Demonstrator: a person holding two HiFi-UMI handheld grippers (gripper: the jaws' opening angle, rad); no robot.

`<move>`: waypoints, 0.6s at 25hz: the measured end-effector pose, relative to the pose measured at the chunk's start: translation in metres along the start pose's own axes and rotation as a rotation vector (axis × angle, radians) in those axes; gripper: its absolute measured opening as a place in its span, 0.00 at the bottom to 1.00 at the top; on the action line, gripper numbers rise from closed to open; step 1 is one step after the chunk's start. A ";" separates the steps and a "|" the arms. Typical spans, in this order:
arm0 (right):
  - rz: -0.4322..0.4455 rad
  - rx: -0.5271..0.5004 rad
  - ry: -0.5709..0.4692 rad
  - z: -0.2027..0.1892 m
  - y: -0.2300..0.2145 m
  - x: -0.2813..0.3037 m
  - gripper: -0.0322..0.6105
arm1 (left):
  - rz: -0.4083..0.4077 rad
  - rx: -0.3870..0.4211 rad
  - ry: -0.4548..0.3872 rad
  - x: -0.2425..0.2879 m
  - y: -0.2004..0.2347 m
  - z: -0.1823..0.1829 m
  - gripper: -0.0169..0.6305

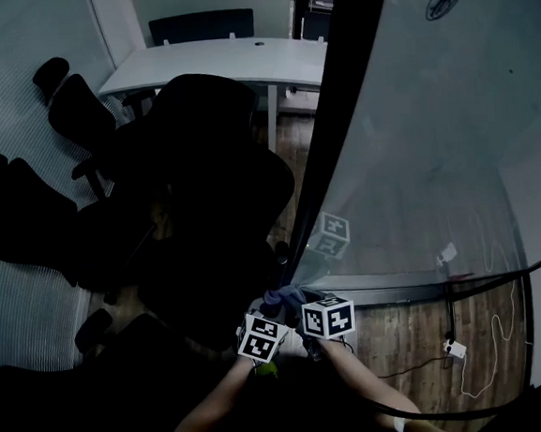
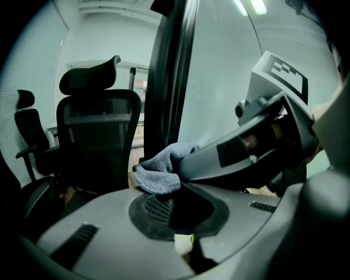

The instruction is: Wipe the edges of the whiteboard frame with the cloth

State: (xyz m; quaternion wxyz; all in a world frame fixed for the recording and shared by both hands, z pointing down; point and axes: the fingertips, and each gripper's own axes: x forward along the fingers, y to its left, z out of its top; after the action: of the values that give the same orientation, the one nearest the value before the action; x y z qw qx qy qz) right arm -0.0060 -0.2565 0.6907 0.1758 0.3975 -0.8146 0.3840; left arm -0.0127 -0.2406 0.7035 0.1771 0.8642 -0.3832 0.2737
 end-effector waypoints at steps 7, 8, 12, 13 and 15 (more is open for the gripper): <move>0.005 -0.013 -0.031 0.010 0.009 -0.010 0.20 | -0.007 0.064 -0.042 -0.009 -0.002 0.016 0.05; 0.008 -0.014 -0.036 0.011 0.010 -0.012 0.20 | -0.005 0.071 -0.048 -0.011 -0.003 0.018 0.05; 0.011 -0.025 -0.056 0.021 0.016 -0.020 0.20 | 0.010 0.070 -0.046 -0.017 -0.002 0.024 0.05; 0.013 -0.027 -0.062 0.024 0.017 -0.022 0.20 | 0.013 0.074 -0.054 -0.018 -0.002 0.028 0.05; 0.016 -0.032 -0.071 0.028 0.018 -0.025 0.20 | 0.012 0.086 -0.057 -0.020 -0.002 0.031 0.05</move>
State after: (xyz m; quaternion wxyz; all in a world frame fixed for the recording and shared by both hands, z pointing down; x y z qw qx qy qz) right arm -0.0043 -0.2577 0.6489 0.1501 0.4015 -0.8294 0.3582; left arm -0.0115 -0.2438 0.6671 0.1272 0.8761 -0.3813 0.2663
